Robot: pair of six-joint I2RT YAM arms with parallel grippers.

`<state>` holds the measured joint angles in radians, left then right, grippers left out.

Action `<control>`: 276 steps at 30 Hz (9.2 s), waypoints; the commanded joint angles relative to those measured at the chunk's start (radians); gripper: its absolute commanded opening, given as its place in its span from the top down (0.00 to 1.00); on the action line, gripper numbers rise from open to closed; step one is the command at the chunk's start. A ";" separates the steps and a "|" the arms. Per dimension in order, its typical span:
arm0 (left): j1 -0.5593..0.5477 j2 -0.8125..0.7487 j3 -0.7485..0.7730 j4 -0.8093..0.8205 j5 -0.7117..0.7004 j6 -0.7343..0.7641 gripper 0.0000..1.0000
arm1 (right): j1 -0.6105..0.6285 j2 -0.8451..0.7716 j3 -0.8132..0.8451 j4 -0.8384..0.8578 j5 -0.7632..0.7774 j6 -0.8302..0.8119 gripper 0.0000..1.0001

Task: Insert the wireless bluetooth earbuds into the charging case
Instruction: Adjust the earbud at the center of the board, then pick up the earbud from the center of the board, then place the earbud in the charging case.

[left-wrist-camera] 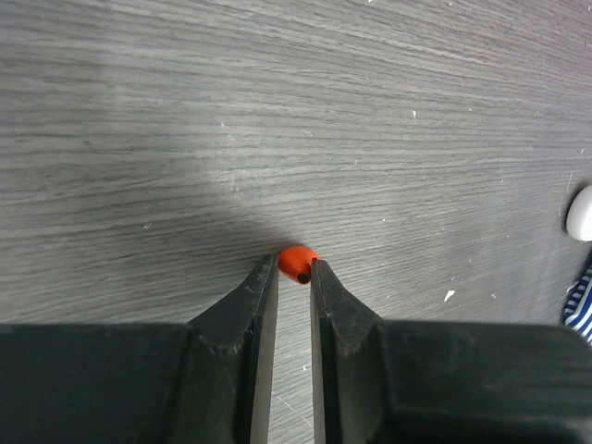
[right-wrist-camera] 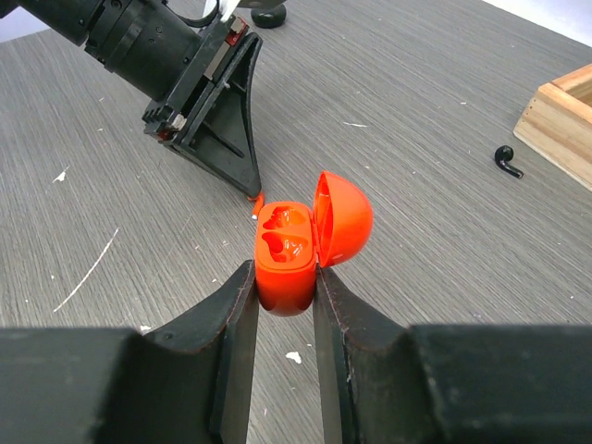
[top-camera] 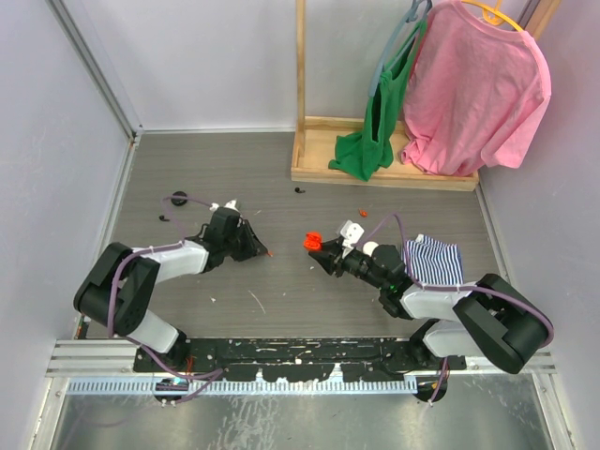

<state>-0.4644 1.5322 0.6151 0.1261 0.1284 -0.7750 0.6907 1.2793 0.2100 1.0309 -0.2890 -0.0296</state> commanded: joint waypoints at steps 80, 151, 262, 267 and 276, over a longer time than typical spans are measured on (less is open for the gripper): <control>-0.108 0.076 0.394 -0.548 0.031 0.362 0.62 | 0.020 -0.005 0.046 0.016 0.017 -0.044 0.99; -0.148 0.240 0.581 -0.825 -0.151 0.586 0.86 | 0.028 -0.008 0.049 0.009 0.017 -0.053 0.99; -0.589 -0.310 0.189 -0.005 -0.509 0.052 0.80 | 0.035 -0.096 -0.082 0.290 -0.006 -0.018 0.99; -0.590 -0.317 0.178 -0.009 -0.515 0.047 0.76 | 0.035 -0.101 -0.084 0.291 -0.002 -0.017 0.99; -0.590 -0.325 0.190 -0.030 -0.522 0.058 0.69 | 0.035 -0.099 -0.084 0.291 0.001 -0.015 0.99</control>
<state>-1.0519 1.2224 0.7998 0.0696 -0.3637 -0.7223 0.7208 1.2064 0.1230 1.2339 -0.3046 -0.0463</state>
